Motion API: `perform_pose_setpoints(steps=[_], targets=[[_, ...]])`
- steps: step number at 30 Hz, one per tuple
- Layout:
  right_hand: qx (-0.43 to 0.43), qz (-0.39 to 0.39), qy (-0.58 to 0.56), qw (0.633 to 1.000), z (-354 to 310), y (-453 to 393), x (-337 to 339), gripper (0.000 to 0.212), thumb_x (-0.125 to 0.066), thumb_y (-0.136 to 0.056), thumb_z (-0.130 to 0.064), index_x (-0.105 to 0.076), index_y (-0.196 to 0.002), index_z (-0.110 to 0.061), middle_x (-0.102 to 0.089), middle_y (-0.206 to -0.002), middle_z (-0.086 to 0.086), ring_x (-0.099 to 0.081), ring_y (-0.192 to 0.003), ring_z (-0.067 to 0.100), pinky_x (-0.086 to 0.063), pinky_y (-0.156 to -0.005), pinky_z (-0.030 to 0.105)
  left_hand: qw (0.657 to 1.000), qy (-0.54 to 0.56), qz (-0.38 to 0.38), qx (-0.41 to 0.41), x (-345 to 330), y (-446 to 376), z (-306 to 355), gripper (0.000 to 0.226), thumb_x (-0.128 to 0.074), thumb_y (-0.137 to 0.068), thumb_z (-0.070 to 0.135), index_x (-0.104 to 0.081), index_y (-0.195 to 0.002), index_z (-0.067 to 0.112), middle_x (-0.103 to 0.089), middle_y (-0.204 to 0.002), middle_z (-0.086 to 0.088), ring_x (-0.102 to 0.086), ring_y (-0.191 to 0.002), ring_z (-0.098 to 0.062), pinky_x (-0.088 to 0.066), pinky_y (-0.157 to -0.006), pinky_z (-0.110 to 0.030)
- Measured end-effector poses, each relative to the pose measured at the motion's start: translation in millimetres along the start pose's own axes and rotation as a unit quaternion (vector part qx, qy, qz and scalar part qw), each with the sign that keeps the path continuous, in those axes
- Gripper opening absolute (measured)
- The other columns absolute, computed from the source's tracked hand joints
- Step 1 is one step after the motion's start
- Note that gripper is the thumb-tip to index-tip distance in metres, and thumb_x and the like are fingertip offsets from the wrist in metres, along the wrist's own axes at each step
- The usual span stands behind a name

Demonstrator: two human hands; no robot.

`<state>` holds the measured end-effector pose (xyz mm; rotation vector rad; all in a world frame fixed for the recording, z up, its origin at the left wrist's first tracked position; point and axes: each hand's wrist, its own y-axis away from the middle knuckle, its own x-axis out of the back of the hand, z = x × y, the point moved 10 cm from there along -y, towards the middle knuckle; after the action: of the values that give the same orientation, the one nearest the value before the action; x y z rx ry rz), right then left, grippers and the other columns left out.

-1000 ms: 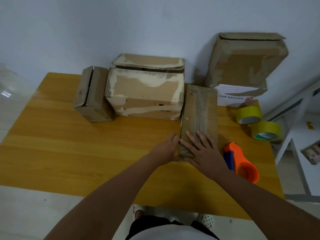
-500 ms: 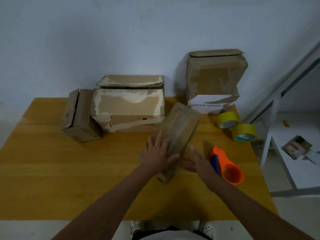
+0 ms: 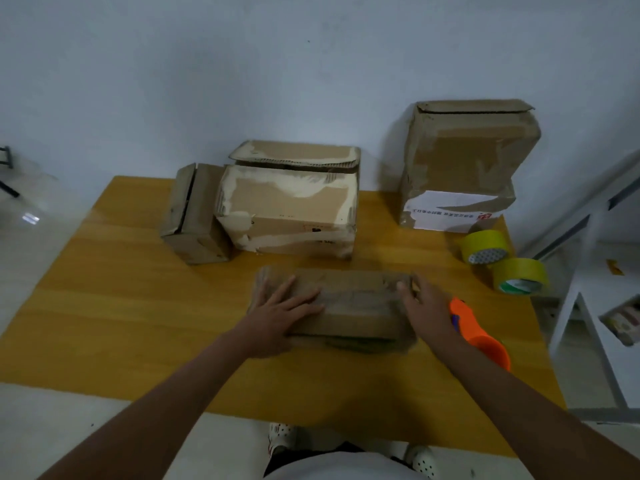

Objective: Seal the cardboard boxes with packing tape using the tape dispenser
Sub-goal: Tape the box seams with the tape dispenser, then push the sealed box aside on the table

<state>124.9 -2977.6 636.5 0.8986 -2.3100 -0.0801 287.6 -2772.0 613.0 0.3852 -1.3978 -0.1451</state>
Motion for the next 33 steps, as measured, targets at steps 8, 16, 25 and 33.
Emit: perform_pose_setpoints(steps=[8,16,25,33], targets=[[-0.001,-0.305,-0.072,0.95,-49,52,-148,0.064,-0.038,-0.088,-0.068,-0.034,-0.146,-0.041,-0.039,-0.151,-0.01,-0.047,-0.129,0.008,-0.039,-0.111,0.04,0.977,0.1,0.134,0.131,-18,48,5,0.056,-0.028,-0.097,0.056,-0.019,-0.151,0.045,-0.001,-0.163,0.018,0.018,-0.151,-0.019,0.011,-0.115,-0.065],[0.006,-0.431,-0.05,0.901,-122,75,-258,0.056,-0.032,-0.097,-0.058,-0.032,-0.149,-0.036,-0.039,-0.151,-0.007,-0.047,-0.129,0.012,-0.038,-0.112,0.042,0.911,0.116,0.194,0.344,-39,150,-97,0.069,-0.062,-0.093,0.039,-0.027,-0.153,0.036,-0.026,-0.16,0.01,-0.022,-0.149,-0.025,-0.017,-0.102,-0.082],[0.016,-0.396,-0.006,0.918,-178,54,-309,0.056,-0.031,-0.098,-0.057,-0.035,-0.148,-0.032,-0.041,-0.15,-0.008,-0.048,-0.13,0.015,-0.039,-0.111,0.043,0.831,0.22,0.263,0.438,-31,197,-236,0.057,-0.06,-0.096,0.03,-0.038,-0.149,0.027,-0.011,-0.165,-0.002,-0.004,-0.152,-0.03,-0.022,-0.118,-0.055],[0.074,-0.344,0.077,0.933,-223,19,-311,0.058,-0.045,-0.095,-0.055,-0.034,-0.148,-0.034,-0.039,-0.151,-0.008,-0.044,-0.134,0.018,-0.041,-0.099,0.03,0.804,0.274,0.28,0.446,5,172,-375,0.057,-0.067,-0.091,0.024,-0.046,-0.143,0.015,-0.024,-0.156,-0.011,-0.022,-0.143,-0.035,-0.026,-0.116,-0.046]])
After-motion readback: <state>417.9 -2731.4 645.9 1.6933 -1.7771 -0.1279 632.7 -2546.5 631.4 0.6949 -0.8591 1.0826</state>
